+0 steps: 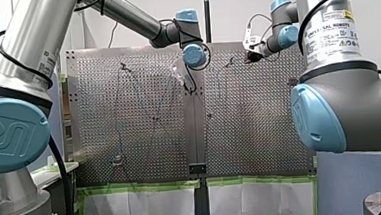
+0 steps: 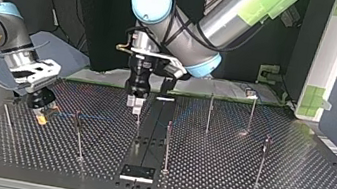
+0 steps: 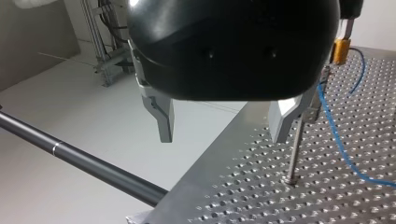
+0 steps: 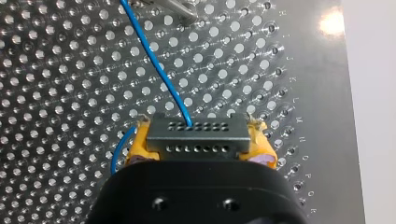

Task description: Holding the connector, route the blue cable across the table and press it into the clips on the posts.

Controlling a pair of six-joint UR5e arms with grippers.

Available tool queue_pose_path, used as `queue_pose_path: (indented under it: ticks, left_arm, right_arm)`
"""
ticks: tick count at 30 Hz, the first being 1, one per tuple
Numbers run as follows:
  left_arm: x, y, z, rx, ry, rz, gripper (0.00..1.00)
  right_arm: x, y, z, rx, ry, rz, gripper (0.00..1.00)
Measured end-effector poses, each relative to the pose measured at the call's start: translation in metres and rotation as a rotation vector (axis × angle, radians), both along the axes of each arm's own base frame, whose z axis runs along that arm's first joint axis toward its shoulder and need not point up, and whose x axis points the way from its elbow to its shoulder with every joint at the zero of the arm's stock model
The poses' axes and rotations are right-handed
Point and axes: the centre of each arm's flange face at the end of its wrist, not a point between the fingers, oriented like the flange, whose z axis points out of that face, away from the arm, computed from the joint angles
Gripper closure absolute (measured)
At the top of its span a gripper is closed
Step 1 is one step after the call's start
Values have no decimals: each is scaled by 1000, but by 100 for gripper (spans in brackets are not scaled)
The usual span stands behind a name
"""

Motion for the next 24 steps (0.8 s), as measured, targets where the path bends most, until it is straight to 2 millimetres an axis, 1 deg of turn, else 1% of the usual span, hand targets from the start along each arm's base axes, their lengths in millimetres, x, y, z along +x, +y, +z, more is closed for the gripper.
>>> queue_pose_path:
  ticks: [12, 24]
  left_arm:
    - [-11, 5, -38, -18, 1, -18, 0]
    - [-21, 15, -74, 41, -6, -5, 0]
  right_arm:
    - [1, 0, -1, 2, 0, 2, 100]
    - [2, 1, -1, 3, 1, 2, 100]
